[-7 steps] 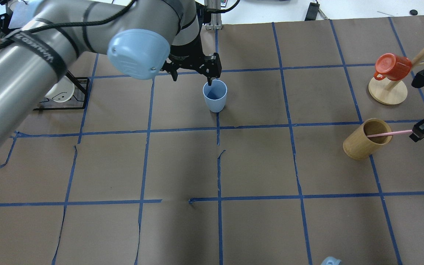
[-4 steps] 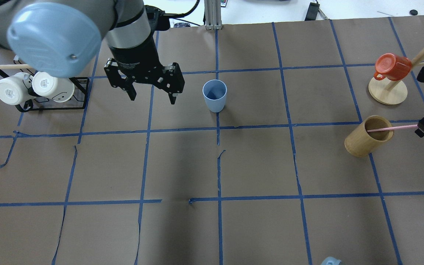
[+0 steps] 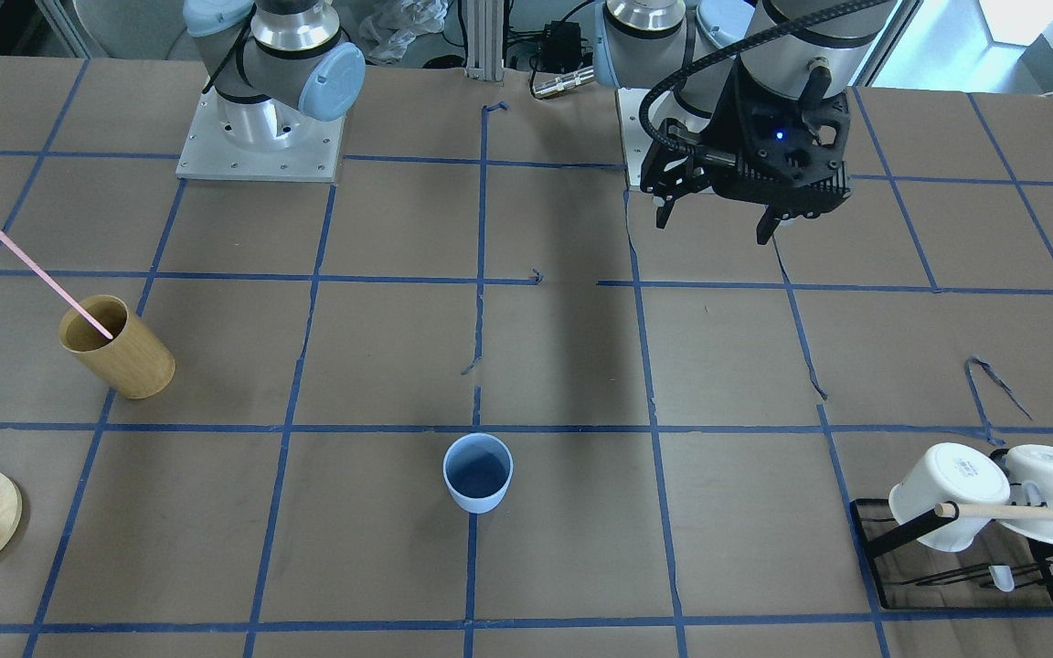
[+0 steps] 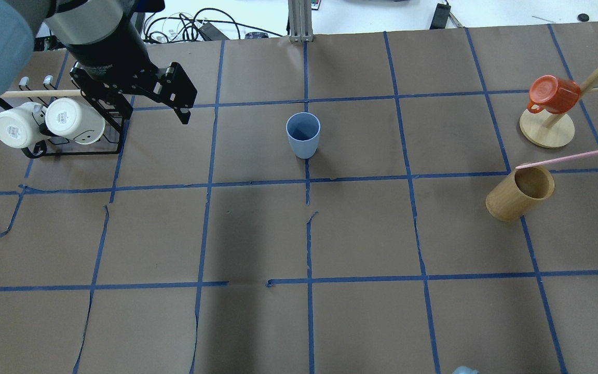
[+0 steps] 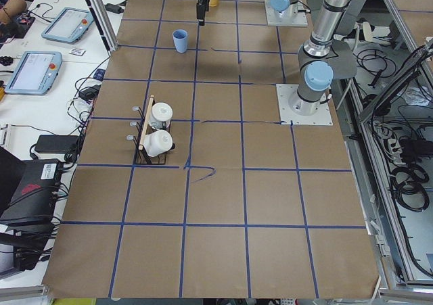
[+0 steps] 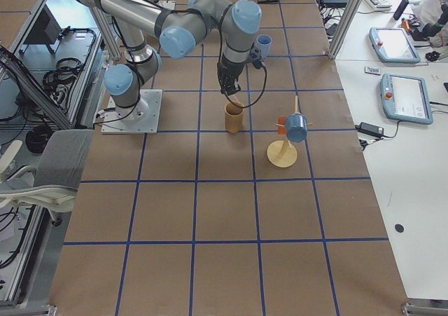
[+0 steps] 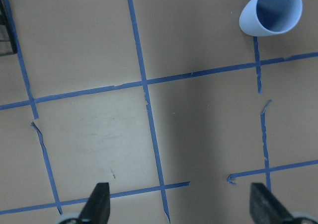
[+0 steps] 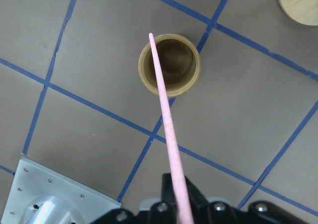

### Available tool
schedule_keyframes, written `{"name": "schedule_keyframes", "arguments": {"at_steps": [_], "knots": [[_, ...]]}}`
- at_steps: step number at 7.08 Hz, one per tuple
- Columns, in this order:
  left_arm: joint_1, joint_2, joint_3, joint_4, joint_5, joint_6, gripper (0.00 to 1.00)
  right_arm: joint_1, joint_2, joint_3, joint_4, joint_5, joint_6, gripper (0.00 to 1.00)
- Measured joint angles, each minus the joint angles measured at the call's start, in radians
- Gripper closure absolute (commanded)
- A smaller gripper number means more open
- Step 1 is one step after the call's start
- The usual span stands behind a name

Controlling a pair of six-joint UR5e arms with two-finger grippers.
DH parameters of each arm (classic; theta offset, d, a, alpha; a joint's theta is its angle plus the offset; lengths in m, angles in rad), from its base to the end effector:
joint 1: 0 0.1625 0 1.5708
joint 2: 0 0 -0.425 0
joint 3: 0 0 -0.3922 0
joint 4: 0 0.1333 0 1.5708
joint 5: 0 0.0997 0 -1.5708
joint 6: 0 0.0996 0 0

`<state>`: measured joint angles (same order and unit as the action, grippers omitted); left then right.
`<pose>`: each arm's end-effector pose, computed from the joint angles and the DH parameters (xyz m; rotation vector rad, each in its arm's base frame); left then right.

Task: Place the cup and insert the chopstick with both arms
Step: 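Carry the pink chopstick with the right gripper above the blue cup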

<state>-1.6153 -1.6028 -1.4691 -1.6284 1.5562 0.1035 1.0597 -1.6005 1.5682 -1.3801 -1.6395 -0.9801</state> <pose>-0.1571 -0.4992 0.5162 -0.2313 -3.1187 0.0196 -0.1158 -0.4650 0.4861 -0.7225 2.9883 0.2509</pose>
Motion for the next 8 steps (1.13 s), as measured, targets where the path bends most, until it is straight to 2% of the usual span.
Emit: {"name": "schedule_keyframes", "arguments": {"at_steps": [2,3,6,8], "knots": [[0.005,0.001,-0.002,0.029,0.002,0.001,0.0,0.154,0.003,-0.132,0.13,-0.044,0.156,0.94],[0.007,0.002,-0.002,0.032,0.003,0.001,0.0,0.255,0.009,-0.164,0.162,-0.043,0.293,0.94],[0.009,0.01,-0.003,0.029,0.004,0.001,0.0,0.607,0.128,-0.248,0.124,0.009,0.769,0.93],[0.009,0.014,-0.005,0.027,0.005,0.001,0.0,0.755,0.246,-0.322,0.055,0.037,1.0,0.93]]}}
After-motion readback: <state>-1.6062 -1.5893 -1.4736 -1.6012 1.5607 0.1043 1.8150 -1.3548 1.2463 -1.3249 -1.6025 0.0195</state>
